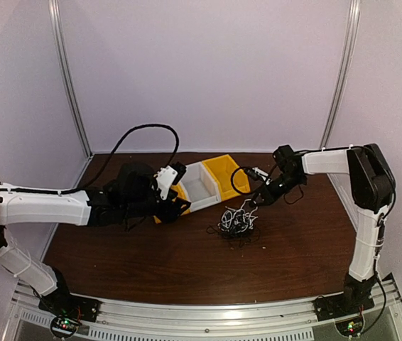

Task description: Untangle the cables

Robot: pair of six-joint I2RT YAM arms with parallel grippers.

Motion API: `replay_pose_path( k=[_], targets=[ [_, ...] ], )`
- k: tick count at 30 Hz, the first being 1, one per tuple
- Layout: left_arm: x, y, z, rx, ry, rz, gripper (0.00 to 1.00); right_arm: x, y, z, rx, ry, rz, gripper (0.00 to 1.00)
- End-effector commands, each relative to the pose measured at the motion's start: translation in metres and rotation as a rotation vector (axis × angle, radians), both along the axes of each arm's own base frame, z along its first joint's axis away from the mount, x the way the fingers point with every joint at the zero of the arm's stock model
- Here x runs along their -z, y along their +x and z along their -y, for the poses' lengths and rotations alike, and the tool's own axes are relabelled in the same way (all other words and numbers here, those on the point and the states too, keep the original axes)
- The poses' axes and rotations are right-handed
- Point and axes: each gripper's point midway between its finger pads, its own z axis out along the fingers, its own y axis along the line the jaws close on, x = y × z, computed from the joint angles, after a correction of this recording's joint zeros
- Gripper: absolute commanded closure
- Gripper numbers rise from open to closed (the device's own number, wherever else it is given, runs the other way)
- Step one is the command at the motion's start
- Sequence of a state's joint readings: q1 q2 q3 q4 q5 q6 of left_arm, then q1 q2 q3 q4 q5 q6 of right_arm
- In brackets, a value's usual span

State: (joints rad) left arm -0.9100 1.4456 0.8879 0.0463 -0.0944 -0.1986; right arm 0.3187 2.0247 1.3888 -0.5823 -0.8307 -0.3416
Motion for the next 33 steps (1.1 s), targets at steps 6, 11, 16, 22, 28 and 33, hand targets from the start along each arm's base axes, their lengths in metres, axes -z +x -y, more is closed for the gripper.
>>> replay_pose_path(
  k=[6,11,16,22,28,33],
  targets=[
    [-0.076,-0.021,0.069,0.242,-0.34,0.23,0.41,-0.162,-0.075,-0.037,-0.268,0.042,0.309,1.0],
    [-0.085,-0.012,0.105,0.323,-0.451,0.326,0.4,-0.21,-0.107,-0.057,-0.339,0.106,0.382,1.0],
    [-0.084,-0.009,0.148,0.42,-0.557,0.358,0.47,-0.258,-0.124,-0.064,-0.366,0.206,0.437,1.0],
    [-0.04,-0.001,0.186,0.468,-0.618,0.296,0.73,-0.309,-0.14,-0.065,-0.431,0.301,0.535,1.0],
    [0.028,-0.005,0.202,0.496,-0.573,0.159,0.82,-0.401,-0.145,-0.066,-0.446,0.435,0.76,1.0],
    [0.06,-0.017,0.189,0.485,-0.51,0.089,0.85,-0.475,-0.149,-0.057,-0.416,0.523,0.954,1.0]
  ],
)
